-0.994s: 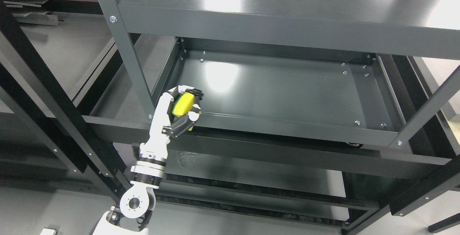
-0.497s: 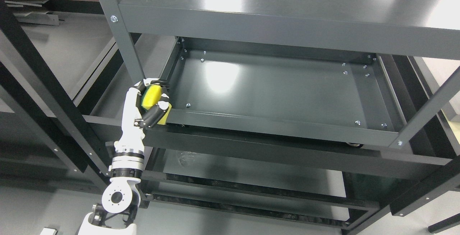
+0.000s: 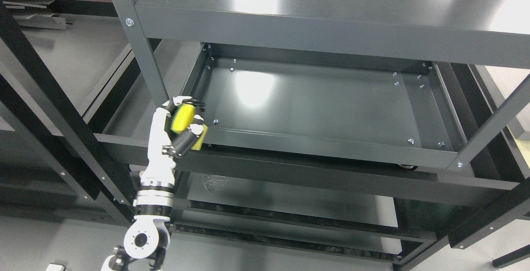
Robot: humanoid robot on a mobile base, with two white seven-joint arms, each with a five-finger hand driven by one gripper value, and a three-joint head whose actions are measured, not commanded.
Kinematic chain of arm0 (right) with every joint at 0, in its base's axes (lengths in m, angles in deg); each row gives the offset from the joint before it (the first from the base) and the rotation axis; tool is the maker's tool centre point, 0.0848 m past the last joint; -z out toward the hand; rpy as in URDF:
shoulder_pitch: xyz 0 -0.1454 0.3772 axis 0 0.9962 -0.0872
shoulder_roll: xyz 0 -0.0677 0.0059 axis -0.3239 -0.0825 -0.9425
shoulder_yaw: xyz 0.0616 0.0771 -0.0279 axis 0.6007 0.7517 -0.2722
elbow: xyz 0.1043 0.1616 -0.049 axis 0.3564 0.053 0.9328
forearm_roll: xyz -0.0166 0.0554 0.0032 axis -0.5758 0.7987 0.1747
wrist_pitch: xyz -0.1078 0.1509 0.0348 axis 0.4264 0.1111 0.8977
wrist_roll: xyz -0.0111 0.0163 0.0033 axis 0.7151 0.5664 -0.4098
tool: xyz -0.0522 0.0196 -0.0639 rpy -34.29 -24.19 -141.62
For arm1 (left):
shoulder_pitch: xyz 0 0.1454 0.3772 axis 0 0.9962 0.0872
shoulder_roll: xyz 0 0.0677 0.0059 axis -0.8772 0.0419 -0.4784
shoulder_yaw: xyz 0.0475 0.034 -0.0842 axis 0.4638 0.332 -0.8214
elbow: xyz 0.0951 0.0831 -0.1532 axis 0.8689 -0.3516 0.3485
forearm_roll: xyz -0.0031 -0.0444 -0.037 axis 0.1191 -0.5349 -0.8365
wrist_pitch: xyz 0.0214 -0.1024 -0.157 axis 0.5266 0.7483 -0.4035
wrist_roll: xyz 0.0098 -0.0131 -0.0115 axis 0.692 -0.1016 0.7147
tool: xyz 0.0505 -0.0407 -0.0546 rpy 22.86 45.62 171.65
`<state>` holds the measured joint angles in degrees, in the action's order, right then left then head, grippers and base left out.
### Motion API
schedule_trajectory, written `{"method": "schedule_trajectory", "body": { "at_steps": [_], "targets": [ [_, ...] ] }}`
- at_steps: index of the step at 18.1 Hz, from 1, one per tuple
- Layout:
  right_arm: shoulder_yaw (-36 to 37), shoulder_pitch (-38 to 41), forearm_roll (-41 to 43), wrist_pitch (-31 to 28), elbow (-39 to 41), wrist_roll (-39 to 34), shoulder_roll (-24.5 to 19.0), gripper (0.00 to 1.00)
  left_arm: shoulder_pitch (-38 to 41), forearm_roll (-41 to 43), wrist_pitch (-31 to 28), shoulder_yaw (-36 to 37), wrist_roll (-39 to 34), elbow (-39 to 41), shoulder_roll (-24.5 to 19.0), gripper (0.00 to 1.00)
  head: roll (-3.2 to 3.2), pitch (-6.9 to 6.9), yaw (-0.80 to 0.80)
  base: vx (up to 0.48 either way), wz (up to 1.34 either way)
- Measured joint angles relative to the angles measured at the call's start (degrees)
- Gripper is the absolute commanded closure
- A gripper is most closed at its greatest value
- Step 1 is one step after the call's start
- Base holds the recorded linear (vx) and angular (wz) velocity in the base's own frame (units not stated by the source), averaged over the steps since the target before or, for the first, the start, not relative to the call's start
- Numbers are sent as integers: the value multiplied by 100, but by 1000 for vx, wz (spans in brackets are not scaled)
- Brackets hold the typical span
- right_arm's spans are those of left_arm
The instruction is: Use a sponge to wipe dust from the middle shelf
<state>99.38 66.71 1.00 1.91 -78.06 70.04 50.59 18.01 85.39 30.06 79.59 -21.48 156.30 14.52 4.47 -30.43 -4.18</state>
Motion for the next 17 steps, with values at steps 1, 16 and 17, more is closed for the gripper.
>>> {"method": "schedule_trajectory", "body": {
  "at_steps": [1, 16, 17],
  "targets": [
    [0, 0, 0, 0, 0, 0, 0, 0, 31, -12, 49, 74, -1, 10, 3, 96, 0, 0, 0, 0, 0],
    [0, 0, 0, 0, 0, 0, 0, 0, 573, -77, 437, 513, 11, 96, 40, 97, 0, 0, 0, 0, 0],
    [0, 0, 0, 0, 0, 0, 0, 0, 581, -78, 437, 518, 11, 98, 41, 97, 0, 0, 0, 0, 0]
  ]
}}
